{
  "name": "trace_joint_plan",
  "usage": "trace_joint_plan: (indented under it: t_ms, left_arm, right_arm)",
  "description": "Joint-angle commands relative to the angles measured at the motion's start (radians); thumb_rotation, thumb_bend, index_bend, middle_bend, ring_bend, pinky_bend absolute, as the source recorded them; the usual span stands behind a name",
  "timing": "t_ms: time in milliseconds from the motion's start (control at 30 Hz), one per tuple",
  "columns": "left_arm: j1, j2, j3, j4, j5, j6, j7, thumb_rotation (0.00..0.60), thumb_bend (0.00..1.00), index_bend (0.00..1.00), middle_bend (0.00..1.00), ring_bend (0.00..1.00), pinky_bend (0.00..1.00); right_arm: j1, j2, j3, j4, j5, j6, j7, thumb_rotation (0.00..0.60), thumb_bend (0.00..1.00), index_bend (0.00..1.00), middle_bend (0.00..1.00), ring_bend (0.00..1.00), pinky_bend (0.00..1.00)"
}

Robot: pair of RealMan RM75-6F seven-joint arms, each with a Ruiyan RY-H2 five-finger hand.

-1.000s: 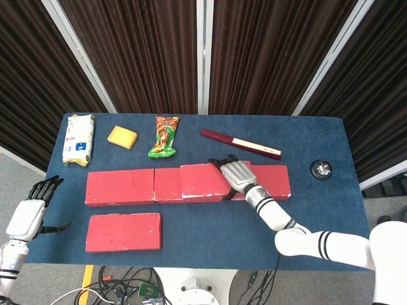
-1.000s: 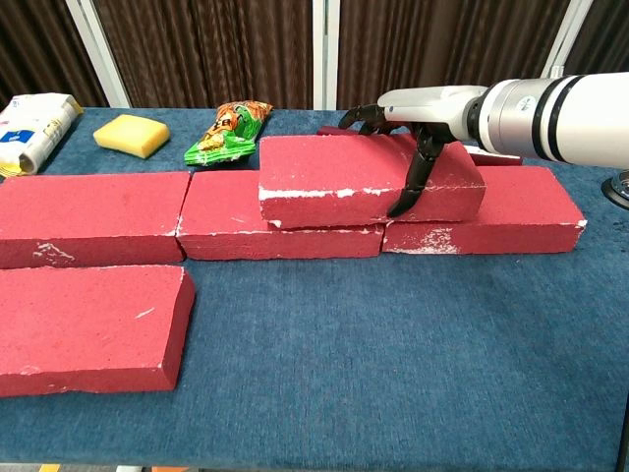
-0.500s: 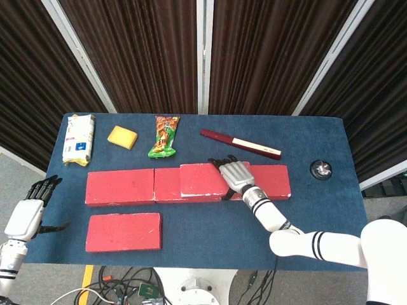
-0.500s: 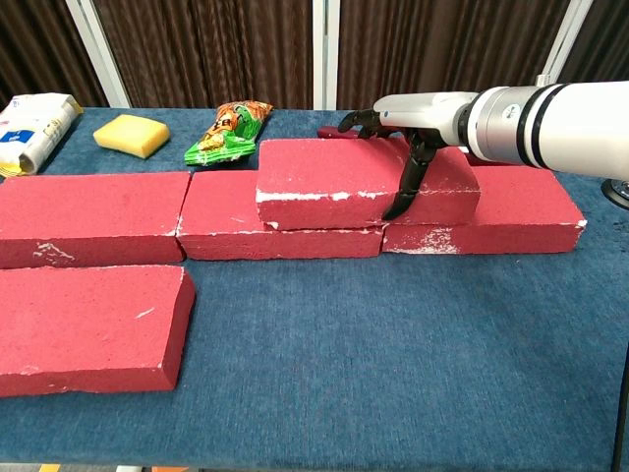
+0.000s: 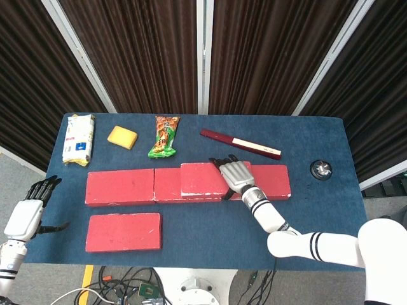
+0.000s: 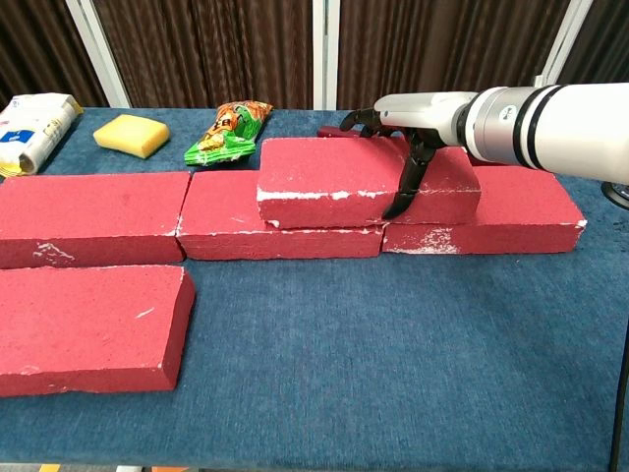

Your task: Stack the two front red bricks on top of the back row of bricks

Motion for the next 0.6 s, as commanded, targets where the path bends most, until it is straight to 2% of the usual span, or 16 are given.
trace_joint_plan:
  t_ms: [33, 600]
  left_arm:
    - [0.001, 0.0, -0.001, -0.001, -0.002, 0.0, 0.001, 0.6, 0.0, 0.0, 0.0, 0.0, 0.0]
    - [-0.001, -0.002, 0.002, 0.005, -0.002, -0.006, -0.004, 0.6, 0.0, 0.0, 0.0, 0.0, 0.0]
  right_arm:
    - [0.002, 0.0, -0.001, -0.001, 0.008, 0.0, -0.004, 0.6, 0.05, 0.0, 0.22, 0.15, 0.0]
    - [0.016, -0.015, -0.01, 0.009, 0.044, 0.002, -0.029, 0.6, 0.05, 0.0, 0.21, 0.15, 0.0]
